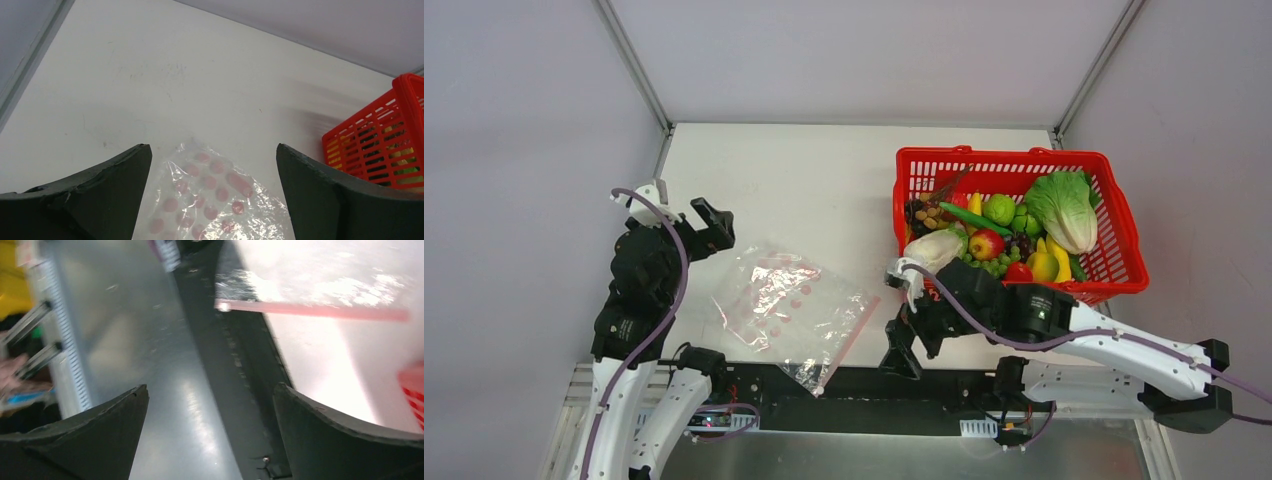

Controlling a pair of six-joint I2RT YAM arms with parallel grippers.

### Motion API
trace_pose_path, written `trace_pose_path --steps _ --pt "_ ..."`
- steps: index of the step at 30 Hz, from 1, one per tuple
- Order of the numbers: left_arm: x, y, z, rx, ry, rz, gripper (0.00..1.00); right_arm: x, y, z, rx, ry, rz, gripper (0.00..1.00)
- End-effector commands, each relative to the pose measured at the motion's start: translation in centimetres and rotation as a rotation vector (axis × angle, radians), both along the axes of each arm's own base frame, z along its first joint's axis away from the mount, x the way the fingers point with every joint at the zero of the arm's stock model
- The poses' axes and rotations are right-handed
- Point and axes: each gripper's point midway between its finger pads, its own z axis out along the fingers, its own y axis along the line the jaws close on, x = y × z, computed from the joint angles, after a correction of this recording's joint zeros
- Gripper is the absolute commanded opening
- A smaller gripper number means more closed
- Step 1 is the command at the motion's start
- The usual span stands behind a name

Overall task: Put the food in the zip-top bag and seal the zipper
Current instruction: Move the bin to the center of the board.

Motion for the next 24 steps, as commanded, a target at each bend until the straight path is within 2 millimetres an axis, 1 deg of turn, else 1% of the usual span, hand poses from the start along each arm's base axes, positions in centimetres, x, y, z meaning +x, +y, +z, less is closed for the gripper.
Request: trace_pose_path --steps 1,2,4,6,9,11,14,17,21,24 --pt "0.5 -2.0 0.1 0.006 -0.029 -0.125 1.0 6.5 -2.6 -2.4 -0.107 -0.151 -0.408 0.98" --pt "0.6 -2.3 0.1 0.004 -0.035 -0.138 1.0 7.2 -3.1 -2.3 -0.104 -0.168 -0.462 0.98" --pt "0.6 -2.4 -0.2 0.002 -0.039 -0.147 1.0 8.0 -3.8 -1.8 -0.074 -0.173 -0.539 0.98" --pt "0.4 -2.5 -0.4 0.005 -0.036 -0.154 1.0 9.2 -4.9 -1.4 -0.046 -0.193 -0.646 0.98" --pt "0.6 -2.6 -1.0 0.0 -0.042 -0.154 1.0 12.0 -7.3 -1.0 -0.045 -0.289 -0.832 0.98" --pt "0.7 -3.3 -0.9 -0.018 -0.054 -0.19 1.0 13.5 -8.3 -0.6 -0.05 -0.349 -0.915 0.98" --pt "0.8 -4.0 -1.0 -0.035 -0.046 -0.219 1.0 14.8 -9.0 0.2 -0.039 -0.397 -0.971 0.98" --pt "0.9 -4.5 -1.2 -0.046 -0.03 -0.244 1.0 16.5 -9.6 0.5 -0.021 -0.418 -1.019 0.98" --pt "0.9 -5.3 -1.7 -0.063 -0.012 -0.285 1.0 19.3 -11.2 -0.2 -0.051 -0.371 -1.088 0.98" --pt "0.8 -5.9 -1.9 -0.069 0.003 -0.32 1.0 20.4 -11.0 -1.3 -0.051 -0.279 -1.066 0.98"
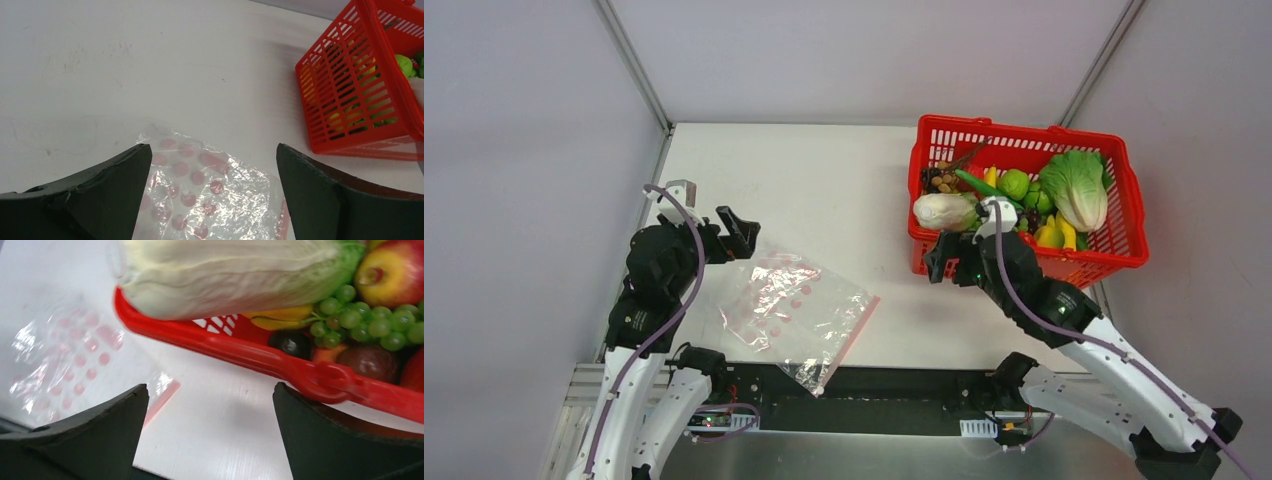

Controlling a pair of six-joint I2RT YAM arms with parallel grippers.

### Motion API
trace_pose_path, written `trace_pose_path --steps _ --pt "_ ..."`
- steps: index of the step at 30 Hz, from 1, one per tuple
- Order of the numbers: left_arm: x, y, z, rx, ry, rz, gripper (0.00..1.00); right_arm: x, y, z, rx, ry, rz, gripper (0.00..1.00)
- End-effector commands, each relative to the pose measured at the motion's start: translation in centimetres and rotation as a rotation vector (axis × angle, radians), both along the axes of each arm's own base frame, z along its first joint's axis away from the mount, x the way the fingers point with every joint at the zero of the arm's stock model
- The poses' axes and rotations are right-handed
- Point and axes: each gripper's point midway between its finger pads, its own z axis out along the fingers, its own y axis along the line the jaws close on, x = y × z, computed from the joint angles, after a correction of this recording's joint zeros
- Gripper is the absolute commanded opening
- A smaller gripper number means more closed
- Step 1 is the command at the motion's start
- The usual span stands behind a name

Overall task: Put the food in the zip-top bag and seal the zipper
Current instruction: Move the bin to the center of the board.

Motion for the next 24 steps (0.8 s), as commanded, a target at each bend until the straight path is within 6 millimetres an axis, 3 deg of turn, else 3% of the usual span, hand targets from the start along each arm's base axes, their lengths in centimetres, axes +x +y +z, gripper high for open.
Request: trace_pose_path --steps 1,6,12,17,20,24 --pt "0.2 -1.3 0.7 -0.033 -0.016 -0.07 1.0 2.7 -1.2 -1.0 0.007 0.039 -0.039 0.98" --pt "0.2 -1.6 -0.5 -0.025 0.025 -0.087 1.0 3.6 -1.4 -2.7 0.056 0.154 -0.066 0.98" --pt "0.4 -3.1 -3.2 -0.007 0.123 -0.188 1.0 0.0 3.6 1.1 0.279 0.138 0.251 0.98" --pt "-0.8 -6.9 -5.2 0.01 0.19 -0.372 1.0 -2.6 5.7 1.5 0.32 0.216 0.443 0.96" --pt "-2.2 -8.9 -7.9 0.163 0.26 -0.436 0.98 -2.9 6.2 1.3 0.33 0.208 0.485 0.95" --pt "-4.3 -11.4 -12.2 0.265 0.385 -0.497 0.89 -1.8 5.7 2.2 0.333 0.109 0.433 0.95"
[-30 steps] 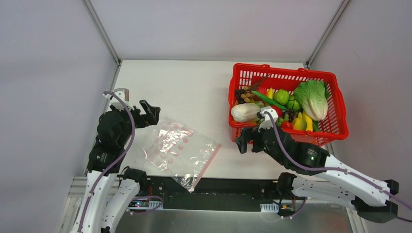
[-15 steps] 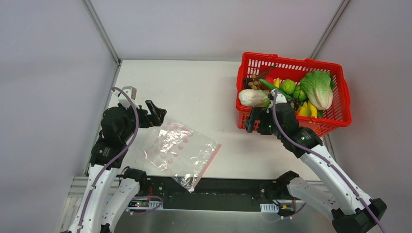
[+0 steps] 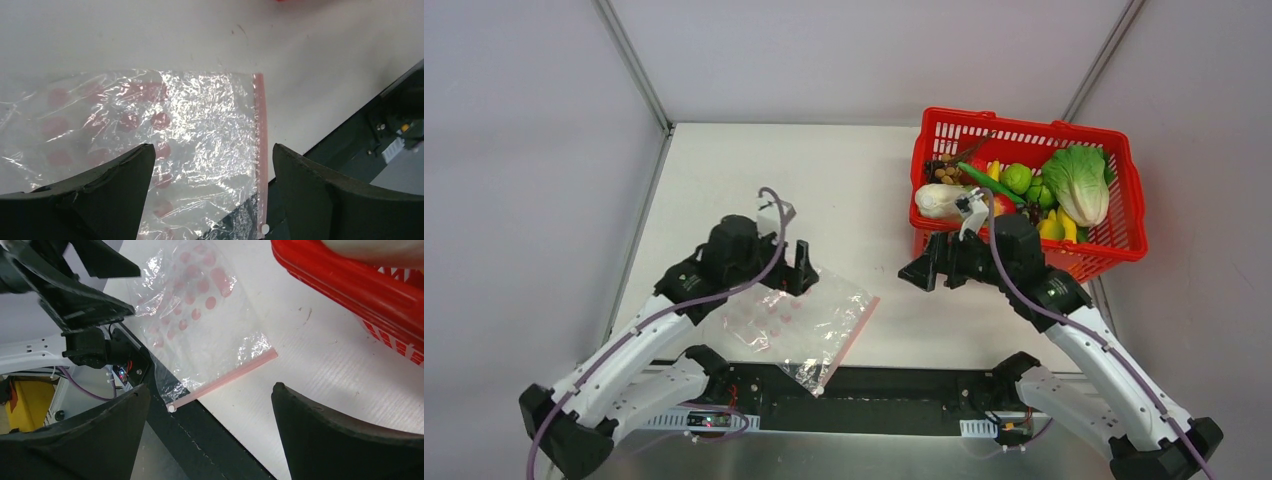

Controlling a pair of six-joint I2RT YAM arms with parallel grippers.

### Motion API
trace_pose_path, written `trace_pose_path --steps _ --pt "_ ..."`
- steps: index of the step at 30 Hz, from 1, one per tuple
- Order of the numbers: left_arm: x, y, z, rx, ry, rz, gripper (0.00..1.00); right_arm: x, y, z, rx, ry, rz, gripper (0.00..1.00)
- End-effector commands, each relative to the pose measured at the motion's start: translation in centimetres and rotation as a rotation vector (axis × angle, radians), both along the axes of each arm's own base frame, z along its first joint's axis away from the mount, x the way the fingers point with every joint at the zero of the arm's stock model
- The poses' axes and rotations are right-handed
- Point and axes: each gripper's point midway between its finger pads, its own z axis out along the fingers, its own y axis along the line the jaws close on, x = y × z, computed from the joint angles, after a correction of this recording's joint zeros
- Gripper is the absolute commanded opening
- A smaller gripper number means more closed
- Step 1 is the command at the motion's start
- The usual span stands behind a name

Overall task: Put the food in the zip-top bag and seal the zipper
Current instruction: Move the bin to the center of the board, then pick up the zipper food storage bag at the center of the board.

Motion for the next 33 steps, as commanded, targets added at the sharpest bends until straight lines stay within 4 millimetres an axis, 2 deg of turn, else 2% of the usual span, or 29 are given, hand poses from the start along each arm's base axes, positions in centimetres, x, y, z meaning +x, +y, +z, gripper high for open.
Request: trace_pose_path --steps 1,3,4,9,15,19,25,27,33 --pt "-1.5 -1.3 -4.4 0.164 0.052 -0.026 0.87 0.6 0.3 2.7 0.073 -0.15 0.002 0.95" --pt "-2.3 -2.9 -6.0 0.202 0.059 -0.033 0.82 1.3 -0.1 3.1 0.08 -0.196 -0.039 0.95" --pt "-2.8 -3.9 -7.0 0.225 0.067 -0.045 0.8 1.6 -0.3 3.4 0.099 -0.187 -0.082 0.91" --pt "-4.9 -8.2 -9.7 0.285 0.055 -0.09 0.76 3.0 -1.6 3.7 0.108 -0.204 -0.209 0.84" --pt "-7.5 -11.3 -12.6 0.365 0.077 -0.173 0.73 3.7 -2.8 3.2 0.097 -0.204 -0.301 0.77" --pt "-8.5 -11.9 -14.1 0.398 0.102 -0.202 0.7 4.4 -3.9 3.3 0.112 -0.224 -0.386 0.74" --pt "-9.3 -11.6 -15.7 0.426 0.135 -0.22 0.64 5.1 -5.3 3.6 0.136 -0.251 -0.488 0.7" --pt "-9.4 -11.2 -16.2 0.436 0.141 -0.221 0.57 5.2 -5.4 3.5 0.139 -0.255 -0.498 0.7" --pt "-9.8 -10.5 -17.3 0.47 0.159 -0.235 0.48 5.5 -5.3 3.1 0.132 -0.24 -0.504 0.69"
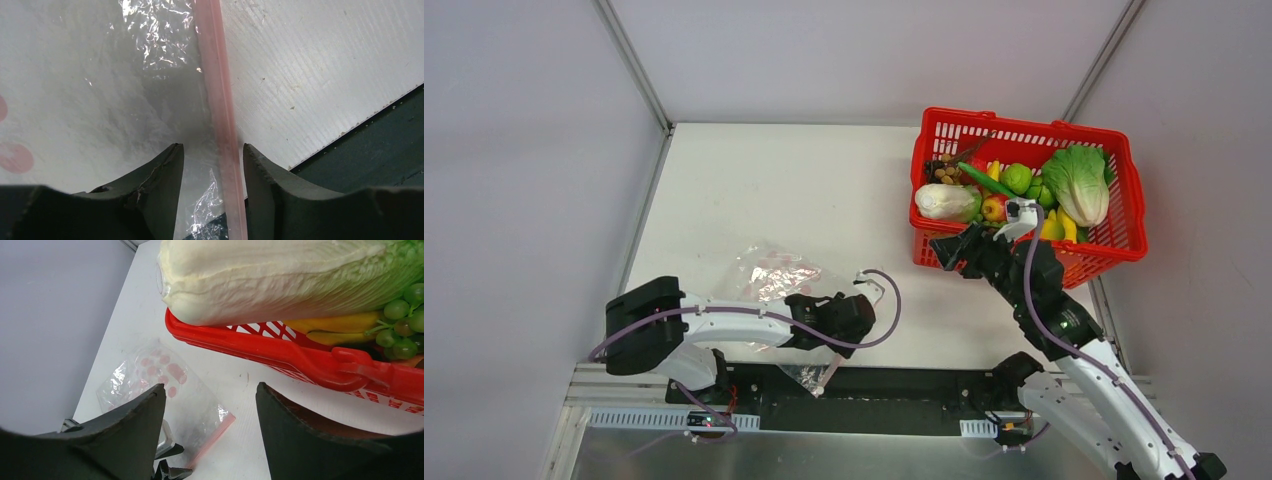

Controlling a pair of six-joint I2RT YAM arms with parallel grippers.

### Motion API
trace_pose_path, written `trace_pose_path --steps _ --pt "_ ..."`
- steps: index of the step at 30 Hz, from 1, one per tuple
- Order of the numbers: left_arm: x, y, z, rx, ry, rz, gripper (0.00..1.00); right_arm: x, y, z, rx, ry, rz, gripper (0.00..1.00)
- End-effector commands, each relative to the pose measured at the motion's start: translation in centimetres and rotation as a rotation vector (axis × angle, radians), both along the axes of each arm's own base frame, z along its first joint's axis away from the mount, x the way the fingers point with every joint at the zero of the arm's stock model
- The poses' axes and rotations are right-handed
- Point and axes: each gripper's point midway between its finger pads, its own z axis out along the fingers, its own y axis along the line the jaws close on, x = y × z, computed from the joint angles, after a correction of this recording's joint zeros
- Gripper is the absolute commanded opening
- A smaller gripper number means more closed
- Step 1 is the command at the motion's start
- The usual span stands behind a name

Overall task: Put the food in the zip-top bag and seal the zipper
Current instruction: Pick up the zipper food storage bag at the center of the board.

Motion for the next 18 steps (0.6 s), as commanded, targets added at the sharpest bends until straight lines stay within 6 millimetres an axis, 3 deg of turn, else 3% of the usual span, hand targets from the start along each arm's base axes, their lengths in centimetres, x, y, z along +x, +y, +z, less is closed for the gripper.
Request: trace_pose_path --steps 1,11,18 --pt "-0.6 0.1 -0.9 0.014 0.018 -0.012 0.45 0.8 0.0 1.2 0.038 -0.032 -0.033 0.69" --pt "-1.0 0.1 -1.7 0.021 0.034 -0.035 0.15 1.1 0.0 0.7 0.039 -0.017 -0.05 0.69" --pt "-0.6 -0.1 -0.5 -0.028 0.004 -0.028 0.0 1.0 0.2 0.6 0.04 -0.013 -0.036 0.68"
